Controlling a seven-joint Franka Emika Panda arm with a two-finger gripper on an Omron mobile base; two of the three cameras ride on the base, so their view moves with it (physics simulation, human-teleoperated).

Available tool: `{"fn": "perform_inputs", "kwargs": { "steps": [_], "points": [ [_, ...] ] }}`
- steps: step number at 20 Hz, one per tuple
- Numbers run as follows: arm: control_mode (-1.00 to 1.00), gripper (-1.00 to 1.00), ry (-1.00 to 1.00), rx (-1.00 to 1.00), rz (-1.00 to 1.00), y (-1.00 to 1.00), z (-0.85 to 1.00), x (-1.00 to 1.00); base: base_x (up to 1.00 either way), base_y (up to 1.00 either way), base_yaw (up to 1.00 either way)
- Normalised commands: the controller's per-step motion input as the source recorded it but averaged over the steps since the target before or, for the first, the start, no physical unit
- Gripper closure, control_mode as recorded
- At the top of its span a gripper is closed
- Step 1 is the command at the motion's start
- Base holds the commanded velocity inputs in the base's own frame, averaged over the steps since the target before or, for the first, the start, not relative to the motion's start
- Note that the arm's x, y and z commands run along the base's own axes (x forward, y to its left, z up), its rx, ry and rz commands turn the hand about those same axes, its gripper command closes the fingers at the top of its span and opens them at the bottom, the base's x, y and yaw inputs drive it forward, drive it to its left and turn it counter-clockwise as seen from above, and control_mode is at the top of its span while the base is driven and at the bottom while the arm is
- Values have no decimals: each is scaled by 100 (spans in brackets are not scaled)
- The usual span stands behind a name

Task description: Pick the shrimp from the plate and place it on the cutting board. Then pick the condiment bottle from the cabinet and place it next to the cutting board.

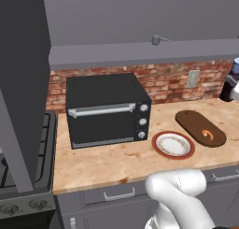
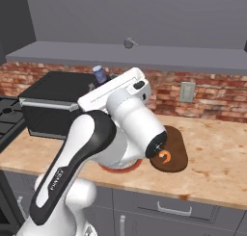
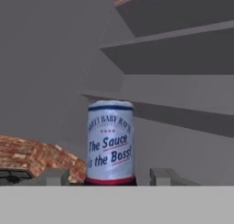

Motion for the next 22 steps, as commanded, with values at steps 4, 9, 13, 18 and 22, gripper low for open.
{"fn": "perform_inputs", "kwargs": {
  "steps": [4,9,13,18,22],
  "points": [
    [-100,100,5,-8,0,-1,-39,-35,0,0,0],
    [-100,100,3,-7,0,-6,-52,-21,0,0,0],
    [-100,100,0,-4,0,-8,-56,-1,0,0,0],
    [-100,100,0,-1,0,-16,-50,6,0,0,0],
    [-100,100,0,0,0,-21,-37,24,0,0,0]
  ]
}}
